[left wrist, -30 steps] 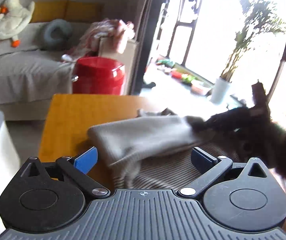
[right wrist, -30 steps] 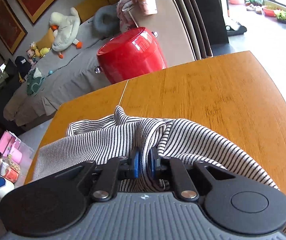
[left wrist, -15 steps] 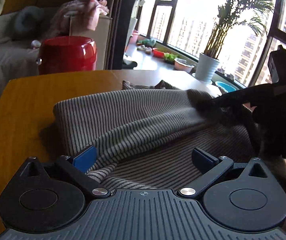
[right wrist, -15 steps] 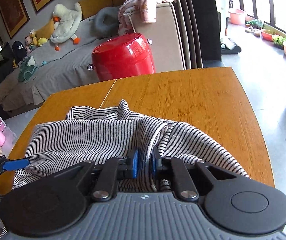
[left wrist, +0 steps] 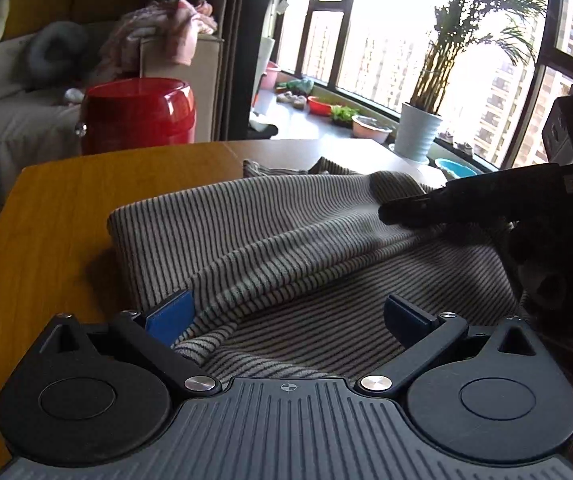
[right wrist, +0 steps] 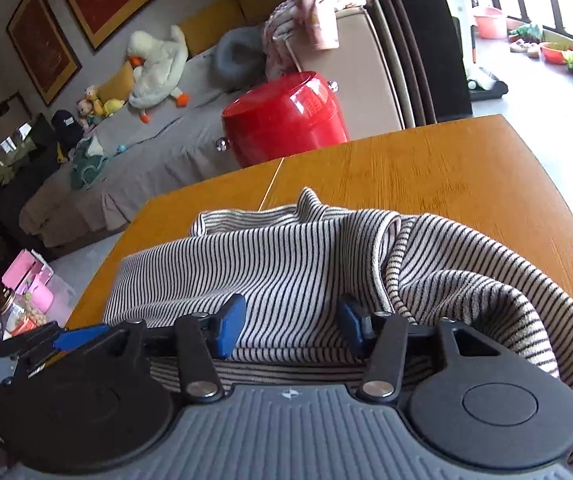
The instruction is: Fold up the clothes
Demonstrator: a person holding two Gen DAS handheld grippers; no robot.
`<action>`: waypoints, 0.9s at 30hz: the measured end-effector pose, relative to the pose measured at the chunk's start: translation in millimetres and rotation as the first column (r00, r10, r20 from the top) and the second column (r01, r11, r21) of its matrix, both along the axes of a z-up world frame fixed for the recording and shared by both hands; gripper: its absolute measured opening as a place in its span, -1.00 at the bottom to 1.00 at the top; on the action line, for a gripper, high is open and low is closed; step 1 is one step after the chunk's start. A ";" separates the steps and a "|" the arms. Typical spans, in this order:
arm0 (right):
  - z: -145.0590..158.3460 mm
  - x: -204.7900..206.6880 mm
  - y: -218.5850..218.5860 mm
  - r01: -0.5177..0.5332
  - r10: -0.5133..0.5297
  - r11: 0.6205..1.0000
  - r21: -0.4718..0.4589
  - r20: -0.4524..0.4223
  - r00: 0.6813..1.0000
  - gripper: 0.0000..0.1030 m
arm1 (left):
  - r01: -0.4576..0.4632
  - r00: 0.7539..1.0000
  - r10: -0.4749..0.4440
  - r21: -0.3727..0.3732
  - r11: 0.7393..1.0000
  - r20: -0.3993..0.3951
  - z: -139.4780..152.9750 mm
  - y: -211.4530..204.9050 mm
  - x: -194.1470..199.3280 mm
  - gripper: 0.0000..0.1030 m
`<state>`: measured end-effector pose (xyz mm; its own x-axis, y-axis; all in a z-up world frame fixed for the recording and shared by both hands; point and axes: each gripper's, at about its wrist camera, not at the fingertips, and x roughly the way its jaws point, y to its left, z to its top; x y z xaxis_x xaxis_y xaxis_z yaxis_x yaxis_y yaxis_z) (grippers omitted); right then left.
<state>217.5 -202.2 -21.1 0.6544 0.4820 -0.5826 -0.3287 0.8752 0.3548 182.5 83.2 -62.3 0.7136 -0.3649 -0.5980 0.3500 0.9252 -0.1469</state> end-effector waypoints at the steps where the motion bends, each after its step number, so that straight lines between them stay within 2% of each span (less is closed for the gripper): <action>1: 3.3 -5.6 -3.6 0.005 -0.005 1.000 -0.012 0.018 1.000 -0.01 | -0.004 1.000 0.004 -0.009 1.000 0.004 3.6 0.5 -1.9 1.00; 4: 13.2 -22.3 -14.6 0.022 -0.018 0.999 -0.046 0.073 0.997 0.01 | -0.017 1.000 0.018 -0.037 0.999 0.017 14.7 1.9 -7.7 1.00; 6: 26.5 -49.6 -20.6 0.046 -0.021 0.986 -0.159 0.160 0.987 0.01 | -0.026 0.999 0.027 -0.056 0.998 0.025 22.1 2.9 -11.6 1.00; 8: 35.8 -79.3 -23.1 0.060 0.000 0.959 -0.278 0.209 0.978 -0.09 | -0.032 0.998 0.040 -0.148 0.988 0.052 31.1 1.6 -12.5 1.00; 10: 38.6 -107.8 -22.5 0.035 0.034 0.941 -0.335 0.199 0.979 -0.35 | -0.047 0.996 0.062 -0.198 0.979 0.071 31.6 -3.2 -10.4 1.00; 12: 36.8 -132.1 -17.8 0.001 0.054 0.939 -0.344 0.152 0.987 -0.35 | -0.060 0.995 0.077 -0.232 0.971 0.067 25.0 -9.0 -5.4 1.00; 15: 29.4 -166.3 -10.3 -0.016 0.053 0.936 -0.351 0.094 0.994 -0.35 | -0.084 0.996 0.084 -0.305 0.949 -0.013 4.0 -10.6 3.3 1.00; 17: 20.7 -183.6 -4.9 -0.005 0.039 0.930 -0.367 0.085 0.996 -0.31 | -0.075 0.997 0.076 -0.299 0.951 -0.010 0.3 -12.2 2.6 1.00; 21: 1.0 -195.6 25.1 -0.004 0.086 0.866 -0.500 0.141 0.986 -0.27 | -0.068 0.998 0.066 -0.305 0.950 -0.016 -3.9 -12.9 4.0 1.00; 23: -12.3 -184.9 34.8 -0.020 0.099 0.847 -0.532 0.122 0.988 -0.28 | -0.068 0.998 0.066 -0.318 0.946 -0.019 -4.3 -11.1 5.4 1.00; 24: -19.3 -178.5 38.7 -0.027 0.103 0.837 -0.546 0.109 0.989 -0.42 | -0.068 0.998 0.066 -0.325 0.943 -0.019 -5.3 -10.0 4.1 1.00; 25: -23.6 -171.5 38.2 -0.032 0.099 0.839 -0.544 0.094 0.991 -0.82 | -0.068 0.998 0.065 -0.332 0.941 -0.019 -6.2 -9.0 2.7 1.00; 27: -14.2 -156.6 22.3 0.004 0.047 0.863 -0.506 0.088 0.995 -0.85 | -0.067 0.998 0.064 -0.343 0.937 -0.021 -6.8 -7.3 3.2 1.00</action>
<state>60.9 -179.9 -35.2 0.7110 0.1529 -0.6864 -0.3588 0.9183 -0.1671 185.7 75.9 -69.1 0.7382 -0.5017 -0.4509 0.2873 0.8386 -0.4628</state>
